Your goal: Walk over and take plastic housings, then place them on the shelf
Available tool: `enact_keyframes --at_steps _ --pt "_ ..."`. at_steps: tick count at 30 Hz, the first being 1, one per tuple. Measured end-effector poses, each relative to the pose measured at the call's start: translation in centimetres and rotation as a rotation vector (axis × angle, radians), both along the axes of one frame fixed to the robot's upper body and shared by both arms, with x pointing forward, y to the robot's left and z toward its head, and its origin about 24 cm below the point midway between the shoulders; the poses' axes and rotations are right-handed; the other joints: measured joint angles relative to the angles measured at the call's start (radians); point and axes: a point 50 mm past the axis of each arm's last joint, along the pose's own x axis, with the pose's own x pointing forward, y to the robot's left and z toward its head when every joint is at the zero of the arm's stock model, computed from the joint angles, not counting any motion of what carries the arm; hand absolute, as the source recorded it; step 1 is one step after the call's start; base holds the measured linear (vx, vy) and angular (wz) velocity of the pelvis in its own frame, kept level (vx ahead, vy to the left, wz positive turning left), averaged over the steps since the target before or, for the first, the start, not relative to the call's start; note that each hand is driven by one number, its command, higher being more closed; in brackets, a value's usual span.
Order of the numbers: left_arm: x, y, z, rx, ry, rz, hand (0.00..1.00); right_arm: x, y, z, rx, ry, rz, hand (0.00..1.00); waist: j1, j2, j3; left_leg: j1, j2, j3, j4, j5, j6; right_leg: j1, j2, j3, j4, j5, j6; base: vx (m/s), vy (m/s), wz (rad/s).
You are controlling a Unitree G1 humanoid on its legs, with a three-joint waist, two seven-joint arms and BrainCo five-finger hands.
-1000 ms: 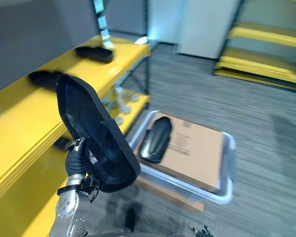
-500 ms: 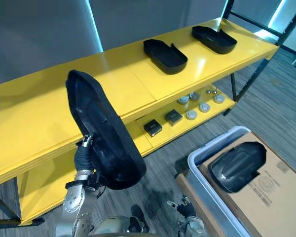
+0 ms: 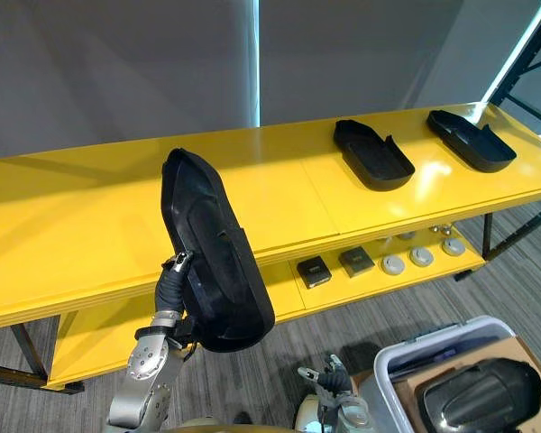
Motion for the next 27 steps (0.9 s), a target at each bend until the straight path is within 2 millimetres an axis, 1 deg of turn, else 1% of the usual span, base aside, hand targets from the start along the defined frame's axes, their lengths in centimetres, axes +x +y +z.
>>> enact_keyframes --at_steps 1,2,3,5,8,9,11,13,15,16,17,18,19,20,23,27 --pt "0.0 0.0 0.0 -0.003 -0.001 0.001 1.00 0.0 0.0 0.0 0.000 0.000 0.000 0.00 0.000 0.002 -0.001 0.001 0.007 0.000 -0.001 0.001 -0.002 0.005 0.008 -0.001 -0.011 0.004 -0.006 0.22 -0.195 -0.12" --pt "0.0 -0.3 0.1 -0.017 -0.002 0.004 1.00 0.0 0.0 0.0 -0.001 -0.001 0.000 0.00 -0.007 0.004 -0.003 0.006 0.025 0.000 -0.013 0.010 -0.017 0.018 0.032 -0.006 -0.044 0.012 -0.019 0.19 -0.186 -0.08" --pt "0.1 -0.3 0.1 -0.024 -0.002 0.006 1.00 0.0 0.0 0.0 -0.001 -0.001 0.001 0.00 -0.020 0.004 -0.003 0.013 0.035 -0.001 -0.030 0.017 -0.030 0.031 0.047 -0.011 -0.071 0.019 -0.029 0.20 -0.201 -0.07" --pt "0.1 -0.5 0.2 -0.028 -0.004 0.003 1.00 -0.1 -0.3 0.0 -0.008 0.002 -0.001 0.00 -0.028 0.006 -0.004 0.030 0.046 -0.001 -0.058 0.029 -0.048 0.048 0.065 -0.012 -0.102 0.028 -0.042 0.15 -0.145 -0.07" --pt "0.5 -0.8 0.5 -0.027 -0.019 -0.002 1.00 -0.4 -0.7 -0.1 -0.019 0.009 -0.001 0.00 -0.026 0.008 -0.006 0.036 0.054 -0.003 -0.078 0.034 -0.054 0.062 0.082 -0.013 -0.140 0.039 -0.052 0.04 -0.046 -0.03" --pt "0.8 -0.8 0.8 0.000 -0.031 0.002 1.00 -0.4 -0.7 -0.1 -0.020 0.010 0.000 0.00 -0.025 0.008 -0.007 0.035 0.054 -0.003 -0.084 0.040 -0.059 0.065 0.085 -0.012 -0.156 0.052 -0.055 0.00 0.000 0.00" --pt "1.4 -0.5 1.1 0.044 -0.045 0.035 1.00 -0.6 -0.7 -0.1 -0.020 0.014 0.001 0.00 -0.024 0.008 -0.007 0.034 0.052 -0.003 -0.087 0.042 -0.058 0.076 0.086 -0.010 -0.185 0.070 -0.053 -0.02 0.001 0.01" --pt "2.4 0.1 0.9 0.089 -0.037 0.082 1.00 -0.6 -0.6 -0.1 -0.022 0.012 0.005 0.00 -0.025 0.009 -0.018 0.036 0.048 -0.005 -0.093 0.048 -0.049 0.092 0.085 -0.015 -0.218 0.092 -0.049 -0.06 0.010 0.05" --pt "3.8 1.1 0.8 0.162 -0.024 0.151 1.00 -0.5 -0.3 -0.1 -0.018 0.011 0.025 0.00 -0.027 0.005 -0.026 0.034 0.040 -0.007 -0.100 0.059 -0.043 0.099 0.081 -0.017 -0.244 0.114 -0.046 -0.08 0.016 0.04" --pt "4.2 1.4 0.8 0.180 -0.021 0.169 1.00 -0.5 -0.1 -0.2 -0.017 0.012 0.033 0.00 -0.027 0.002 -0.028 0.034 0.036 -0.008 -0.108 0.067 -0.043 0.099 0.079 -0.017 -0.249 0.117 -0.045 -0.10 0.007 0.06" --pt "4.8 2.2 0.9 0.211 -0.013 0.214 1.00 -0.4 0.1 -0.1 -0.014 0.007 0.045 0.00 -0.031 0.000 -0.029 0.034 0.030 -0.012 -0.125 0.082 -0.040 0.098 0.076 -0.020 -0.260 0.128 -0.041 -0.09 0.001 0.08" --pt "5.2 2.6 0.9 0.232 -0.008 0.237 1.00 -0.4 0.2 -0.1 -0.012 0.004 0.048 0.00 -0.033 0.000 -0.029 0.033 0.028 -0.014 -0.131 0.088 -0.040 0.097 0.075 -0.021 -0.263 0.132 -0.042 -0.14 -0.003 0.11" --pt "6.0 3.8 0.9 0.272 0.010 0.297 1.00 -0.4 0.2 -0.1 -0.005 0.003 0.058 0.00 -0.037 -0.001 -0.030 0.036 0.023 -0.020 -0.151 0.105 -0.036 0.094 0.073 -0.023 -0.267 0.138 -0.042 -0.11 -0.004 0.08" --pt "6.2 4.1 0.9 0.284 0.015 0.315 1.00 -0.4 0.3 -0.1 -0.004 0.003 0.060 0.00 -0.040 -0.002 -0.032 0.037 0.020 -0.024 -0.159 0.111 -0.038 0.094 0.073 -0.025 -0.272 0.142 -0.043 -0.13 -0.009 0.08" --pt "7.4 6.4 1.2 0.320 0.044 0.431 1.00 -0.4 0.4 -0.1 -0.010 0.001 0.082 0.00 -0.056 -0.005 -0.035 0.036 0.012 -0.029 -0.208 0.145 -0.042 0.078 0.073 -0.025 -0.285 0.154 -0.039 -0.11 -0.010 0.01" --pt "8.4 8.3 1.3 0.353 0.077 0.499 1.00 -0.6 0.0 -0.1 -0.031 0.009 0.102 0.00 -0.071 -0.006 -0.036 0.036 0.011 -0.029 -0.224 0.157 -0.042 0.074 0.074 -0.026 -0.286 0.156 -0.035 -0.06 -0.002 0.01"
